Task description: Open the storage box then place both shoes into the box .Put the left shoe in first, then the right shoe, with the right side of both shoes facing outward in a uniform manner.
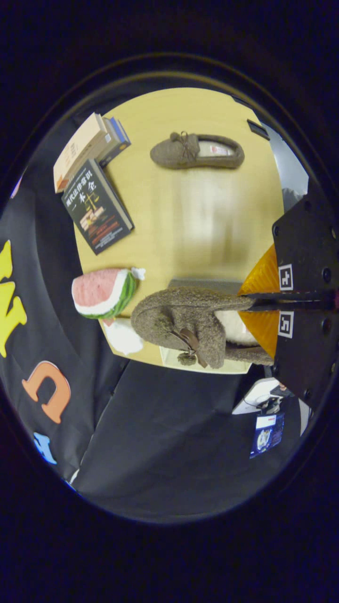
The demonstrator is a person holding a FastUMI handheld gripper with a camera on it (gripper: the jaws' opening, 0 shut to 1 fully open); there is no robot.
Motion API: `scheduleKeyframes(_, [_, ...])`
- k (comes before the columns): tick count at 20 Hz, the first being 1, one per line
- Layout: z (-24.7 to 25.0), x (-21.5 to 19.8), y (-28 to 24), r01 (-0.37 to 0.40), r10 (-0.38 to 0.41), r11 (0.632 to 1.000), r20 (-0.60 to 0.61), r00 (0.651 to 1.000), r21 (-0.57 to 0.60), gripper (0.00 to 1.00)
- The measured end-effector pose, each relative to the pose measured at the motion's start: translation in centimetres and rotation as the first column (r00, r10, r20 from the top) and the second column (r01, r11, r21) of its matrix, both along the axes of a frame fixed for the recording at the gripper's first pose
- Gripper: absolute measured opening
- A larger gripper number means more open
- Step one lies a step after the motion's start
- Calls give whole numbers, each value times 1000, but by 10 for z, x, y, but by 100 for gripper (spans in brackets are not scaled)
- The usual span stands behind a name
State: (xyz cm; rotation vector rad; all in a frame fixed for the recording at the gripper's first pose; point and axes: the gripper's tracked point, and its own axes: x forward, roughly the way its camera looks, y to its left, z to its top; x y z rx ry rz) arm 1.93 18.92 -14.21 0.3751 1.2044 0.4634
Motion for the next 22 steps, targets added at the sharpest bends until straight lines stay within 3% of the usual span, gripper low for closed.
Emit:
scheduleKeyframes(5, [-23,7,68,-31,31,996,5,999,-83,2])
scheduleKeyframes(13, [-104,30,159,55,-70,975,-61,996,-216,1])
scheduleKeyframes(16, [-134,35,180,98,-124,961,-87,988,-258,2])
scheduleKeyframes(22, [-178,46,181,124,-162,924,-76,984,-362,2])
